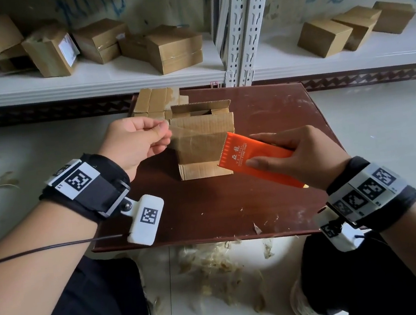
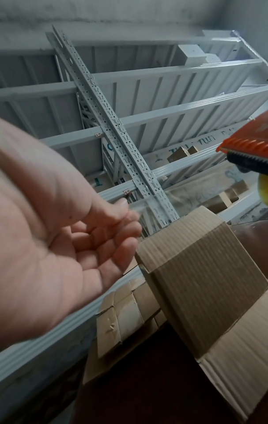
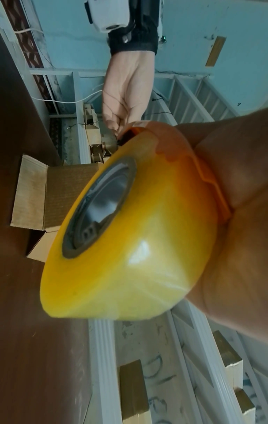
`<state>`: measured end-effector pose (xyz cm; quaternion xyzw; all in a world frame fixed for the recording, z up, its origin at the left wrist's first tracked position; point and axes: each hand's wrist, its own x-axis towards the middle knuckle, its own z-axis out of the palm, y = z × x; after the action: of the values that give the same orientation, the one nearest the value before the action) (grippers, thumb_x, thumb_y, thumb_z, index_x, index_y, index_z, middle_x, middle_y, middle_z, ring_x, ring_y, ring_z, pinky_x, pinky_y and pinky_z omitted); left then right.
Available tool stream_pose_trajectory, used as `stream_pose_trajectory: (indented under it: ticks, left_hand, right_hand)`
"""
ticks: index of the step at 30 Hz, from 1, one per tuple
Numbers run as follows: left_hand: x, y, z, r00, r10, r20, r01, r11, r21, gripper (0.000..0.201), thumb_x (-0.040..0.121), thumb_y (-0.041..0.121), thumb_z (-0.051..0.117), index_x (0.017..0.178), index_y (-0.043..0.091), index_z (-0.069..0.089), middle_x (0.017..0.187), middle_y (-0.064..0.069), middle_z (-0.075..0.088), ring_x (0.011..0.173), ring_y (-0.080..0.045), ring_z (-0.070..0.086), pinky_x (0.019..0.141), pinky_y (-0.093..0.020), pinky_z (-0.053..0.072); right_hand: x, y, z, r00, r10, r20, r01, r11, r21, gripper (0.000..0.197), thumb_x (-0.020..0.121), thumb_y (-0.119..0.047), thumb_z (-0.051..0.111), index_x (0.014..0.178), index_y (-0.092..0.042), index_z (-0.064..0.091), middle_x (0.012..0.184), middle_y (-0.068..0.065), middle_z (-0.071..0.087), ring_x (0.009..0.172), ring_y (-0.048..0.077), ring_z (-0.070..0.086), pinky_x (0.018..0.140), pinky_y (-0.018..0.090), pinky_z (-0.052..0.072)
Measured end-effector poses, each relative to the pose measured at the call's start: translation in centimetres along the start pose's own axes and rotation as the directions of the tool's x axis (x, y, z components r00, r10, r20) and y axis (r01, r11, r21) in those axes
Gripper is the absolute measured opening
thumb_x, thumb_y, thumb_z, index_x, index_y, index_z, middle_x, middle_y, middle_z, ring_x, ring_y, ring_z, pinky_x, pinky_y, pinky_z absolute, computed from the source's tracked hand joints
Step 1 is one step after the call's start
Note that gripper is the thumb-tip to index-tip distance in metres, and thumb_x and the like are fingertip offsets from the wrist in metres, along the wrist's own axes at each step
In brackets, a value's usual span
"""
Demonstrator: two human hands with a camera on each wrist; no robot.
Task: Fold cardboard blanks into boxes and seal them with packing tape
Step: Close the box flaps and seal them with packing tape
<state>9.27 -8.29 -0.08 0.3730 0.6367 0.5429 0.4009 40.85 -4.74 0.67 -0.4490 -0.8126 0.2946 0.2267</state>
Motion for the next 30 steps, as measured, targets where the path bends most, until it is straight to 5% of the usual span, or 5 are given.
stream_pose_trajectory:
  ticks: [5,11,18,23,30]
  left_hand:
    - [0.8,0.3,-1.1,0.997,0.009,-0.076,-0.009,1.000,-0.005,0.004,0.097,0.013,0.072,0.097,0.010,0.072,0.092,-0.009,0.075,0.072,-0.009,0.069,0.072,-0.020,0.060]
    - [1.9,1.5,-3.7,0.971,0.010,-0.240,-0.023,0.998,-0.051,0.008,0.099,0.012,0.069,0.091,0.013,0.068,0.087,-0.005,0.070,0.066,-0.007,0.060,0.067,-0.020,0.057]
    - [2.4,1.9,-5.6,0.938,0.037,-0.344,-0.054,0.998,-0.041,0.013,0.100,0.014,0.068,0.087,0.017,0.068,0.087,-0.002,0.069,0.071,-0.007,0.059,0.070,-0.021,0.058]
    - [3.0,2.0,-6.6,0.900,0.052,-0.432,-0.078,0.996,-0.042,0.005,0.100,0.018,0.068,0.096,0.019,0.070,0.089,0.001,0.070,0.072,-0.005,0.060,0.081,-0.026,0.062]
    - [1.6,2.3,-5.4,0.941,0.143,-0.308,-0.174,0.982,-0.075,0.009,0.100,0.013,0.068,0.092,0.017,0.069,0.086,-0.001,0.070,0.084,-0.011,0.071,0.095,-0.035,0.061]
  right_hand:
    - [0.0,0.7,-0.7,0.999,0.031,0.009,-0.030,0.999,-0.017,0.052,0.072,-0.067,0.080,0.121,-0.051,0.073,0.104,-0.029,0.076,0.086,-0.012,0.071,0.075,0.017,0.058]
    - [-0.1,1.9,-1.9,0.997,0.074,0.008,-0.074,0.996,-0.043,0.058,0.070,-0.070,0.080,0.123,-0.049,0.074,0.107,-0.032,0.074,0.087,-0.017,0.068,0.065,0.002,0.048]
    - [-0.1,3.0,-2.7,0.990,0.130,0.044,-0.128,0.990,-0.059,0.062,0.066,-0.073,0.078,0.124,-0.052,0.072,0.097,-0.030,0.076,0.082,-0.009,0.072,0.072,0.022,0.058]
    - [0.1,3.7,-3.0,0.990,0.129,0.064,-0.123,0.989,-0.080,0.066,0.065,-0.074,0.076,0.127,-0.051,0.070,0.101,-0.030,0.076,0.084,-0.007,0.073,0.075,0.025,0.060]
    - [1.1,6.0,-1.8,0.962,0.263,0.067,-0.244,0.945,-0.216,0.063,0.072,-0.079,0.070,0.129,-0.052,0.068,0.105,-0.020,0.075,0.086,0.004,0.070,0.067,0.023,0.050]
